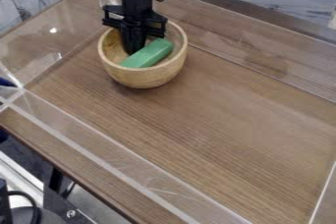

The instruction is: Put the green block in the brown bowl

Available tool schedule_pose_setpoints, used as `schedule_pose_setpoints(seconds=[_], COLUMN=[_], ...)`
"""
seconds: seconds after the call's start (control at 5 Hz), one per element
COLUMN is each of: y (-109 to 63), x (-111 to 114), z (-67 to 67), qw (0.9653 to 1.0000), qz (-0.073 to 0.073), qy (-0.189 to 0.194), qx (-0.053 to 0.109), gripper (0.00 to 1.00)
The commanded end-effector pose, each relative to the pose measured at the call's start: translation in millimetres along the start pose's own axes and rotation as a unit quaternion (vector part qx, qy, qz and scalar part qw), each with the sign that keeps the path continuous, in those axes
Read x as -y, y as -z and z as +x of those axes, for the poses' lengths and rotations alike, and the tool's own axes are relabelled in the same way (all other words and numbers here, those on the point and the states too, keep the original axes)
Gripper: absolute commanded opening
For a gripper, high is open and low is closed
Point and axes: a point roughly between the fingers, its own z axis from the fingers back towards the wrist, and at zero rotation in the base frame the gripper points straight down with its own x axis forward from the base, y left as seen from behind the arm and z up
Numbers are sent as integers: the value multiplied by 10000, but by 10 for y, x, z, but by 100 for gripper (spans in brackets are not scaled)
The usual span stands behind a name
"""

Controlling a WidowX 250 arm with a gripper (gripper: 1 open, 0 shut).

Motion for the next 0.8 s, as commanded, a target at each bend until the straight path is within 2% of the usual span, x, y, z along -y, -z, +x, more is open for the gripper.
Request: schedule_pose_setpoints(seconds=[0.0,0.6], y=[-80,-107], x=[53,222], z=[77,101], qw=[9998,9991], qz=[-9,-116], qy=[151,377], qx=[151,141], gripper=[0,0])
